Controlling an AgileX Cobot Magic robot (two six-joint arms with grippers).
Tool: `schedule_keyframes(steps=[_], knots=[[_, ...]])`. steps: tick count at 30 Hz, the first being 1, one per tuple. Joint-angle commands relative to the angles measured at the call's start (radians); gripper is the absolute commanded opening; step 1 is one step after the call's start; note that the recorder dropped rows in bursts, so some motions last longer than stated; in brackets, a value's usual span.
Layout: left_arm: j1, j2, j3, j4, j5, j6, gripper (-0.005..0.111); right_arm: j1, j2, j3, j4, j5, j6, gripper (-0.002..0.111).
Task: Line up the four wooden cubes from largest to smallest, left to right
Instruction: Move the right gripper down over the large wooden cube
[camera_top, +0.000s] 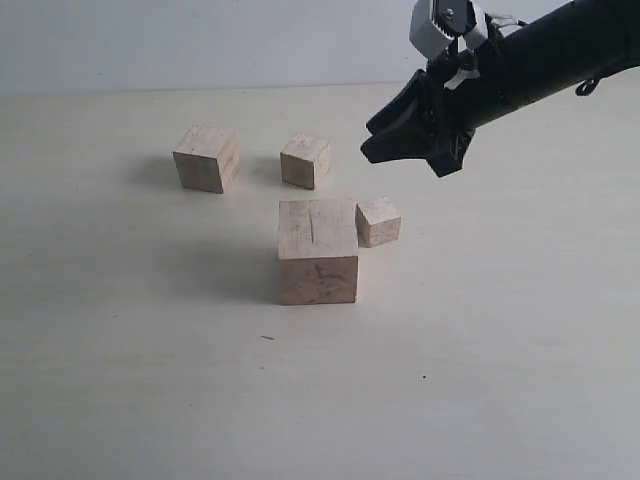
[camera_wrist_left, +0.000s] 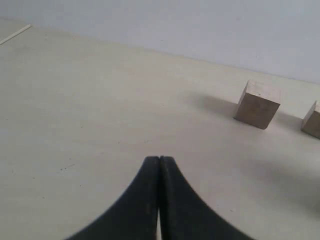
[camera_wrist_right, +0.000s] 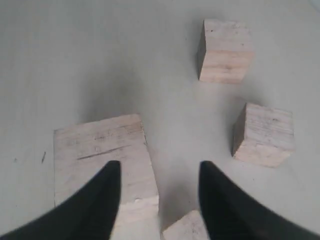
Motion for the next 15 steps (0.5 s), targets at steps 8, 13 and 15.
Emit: schedule_keyframes(steps=[8,13,15], knots=[[-0.005,-0.006,0.000,-0.003,-0.009,-0.002,0.000,0.105,0.008,-0.005,0.041,-0.004,-0.014,0.091],[-0.005,-0.006,0.000,-0.003,-0.009,-0.002,0.000,0.156,0.041,-0.005,-0.047,-0.064,-0.014,0.091],[-0.005,-0.006,0.000,-0.003,-0.009,-0.002,0.000,0.161,0.057,-0.005,-0.063,-0.072,-0.009,0.091]])
